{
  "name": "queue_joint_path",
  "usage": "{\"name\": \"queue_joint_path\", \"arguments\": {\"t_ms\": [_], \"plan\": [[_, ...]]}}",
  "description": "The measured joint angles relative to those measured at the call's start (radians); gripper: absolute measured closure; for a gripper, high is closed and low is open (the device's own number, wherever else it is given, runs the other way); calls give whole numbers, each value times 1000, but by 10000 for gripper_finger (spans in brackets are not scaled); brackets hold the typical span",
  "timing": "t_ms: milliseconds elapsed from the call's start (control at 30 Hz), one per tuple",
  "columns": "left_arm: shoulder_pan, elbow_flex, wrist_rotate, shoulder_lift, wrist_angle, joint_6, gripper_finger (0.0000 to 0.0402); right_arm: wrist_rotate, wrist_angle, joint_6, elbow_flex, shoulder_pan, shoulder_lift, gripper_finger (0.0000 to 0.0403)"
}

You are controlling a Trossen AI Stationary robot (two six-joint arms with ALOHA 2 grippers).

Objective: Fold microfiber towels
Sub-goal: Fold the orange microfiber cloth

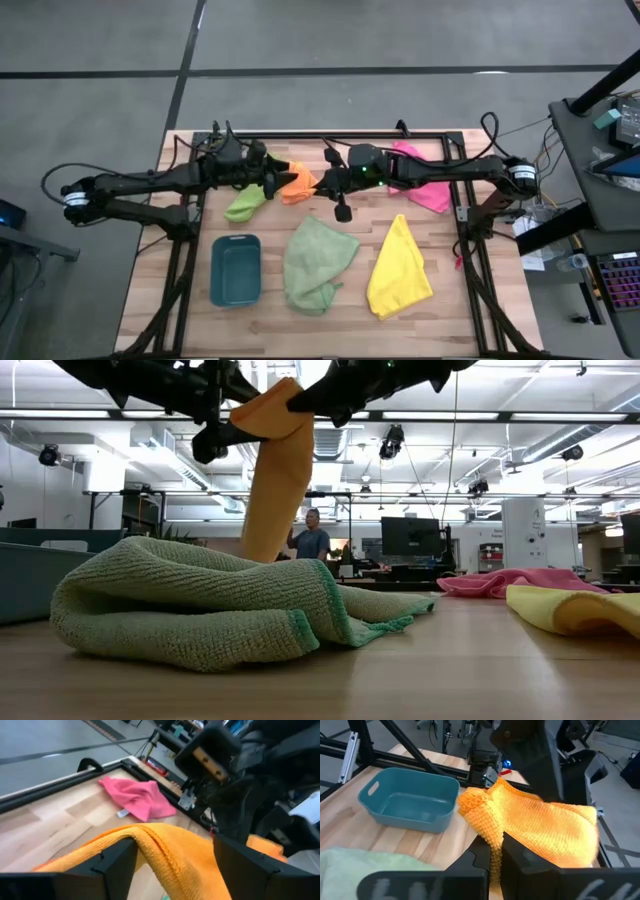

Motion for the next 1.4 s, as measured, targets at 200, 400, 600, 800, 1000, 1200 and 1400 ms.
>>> {"name": "queue_joint_path", "arguments": {"t_ms": [200,400,600,800,1000,1200,1400], "plan": [[0,0,4,-17,-3,129,112,-98,-8,33,0,0,-15,394],[10,0,3,-40,-27,189,108,-129,-30,84,0,0,-61,394],[17,1,3,-64,-158,246,108,-131,-50,125,0,0,-123,394],[18,1,4,-72,-174,262,108,-128,-115,167,0,0,-157,394],[18,1,4,-71,-153,267,108,-102,-144,182,-4,-2,-134,394],[18,1,3,-71,-142,267,108,142,-150,144,-21,-10,-82,394],[18,1,2,-71,-142,267,108,215,-150,136,-25,-53,-21,394]]}}
